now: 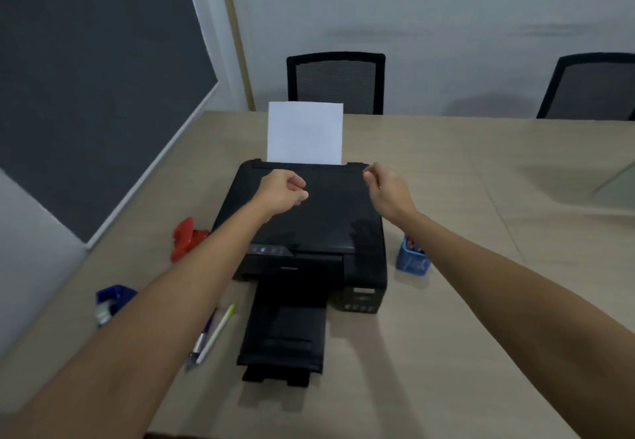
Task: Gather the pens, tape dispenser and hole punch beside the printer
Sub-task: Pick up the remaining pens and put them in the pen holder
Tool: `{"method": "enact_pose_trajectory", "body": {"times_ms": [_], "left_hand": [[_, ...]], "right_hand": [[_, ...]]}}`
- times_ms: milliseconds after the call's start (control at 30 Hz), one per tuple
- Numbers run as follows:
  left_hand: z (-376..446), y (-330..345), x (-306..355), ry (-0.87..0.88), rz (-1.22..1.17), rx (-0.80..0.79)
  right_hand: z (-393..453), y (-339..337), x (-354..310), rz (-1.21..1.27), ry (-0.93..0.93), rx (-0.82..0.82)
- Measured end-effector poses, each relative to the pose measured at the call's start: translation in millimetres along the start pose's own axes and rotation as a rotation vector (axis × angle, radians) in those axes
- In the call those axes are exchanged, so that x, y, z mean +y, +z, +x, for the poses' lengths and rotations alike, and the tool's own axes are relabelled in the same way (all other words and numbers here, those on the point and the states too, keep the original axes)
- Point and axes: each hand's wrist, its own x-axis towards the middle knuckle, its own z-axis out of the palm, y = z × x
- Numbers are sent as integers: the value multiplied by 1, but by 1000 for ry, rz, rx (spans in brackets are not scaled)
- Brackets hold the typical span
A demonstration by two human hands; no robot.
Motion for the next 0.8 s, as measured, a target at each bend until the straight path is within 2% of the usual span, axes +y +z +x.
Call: {"method": "enact_pose_trajectory", "body": {"times_ms": [100, 233, 367, 533, 633, 800], "left_hand": [[-17, -58, -53, -68, -21, 40], [-42, -115, -117, -158, -44, 110], [-69, -144, -192, -290, 3, 95], [-88, -119, -264, -389, 92, -160], [-96, -87, -291, -369, 164, -302], [-101, -46, -327, -371, 374, -327]], "right_hand": [[-9, 41, -58, 34, -28, -18], [-26, 101, -118, 59, -45, -127], [-59, 164, -166, 53, -68, -252], [-104, 220, -180, -6, -58, -418], [-125, 239, -171, -64, 18, -506], [-145, 259, -149, -139, 158, -664]]}}
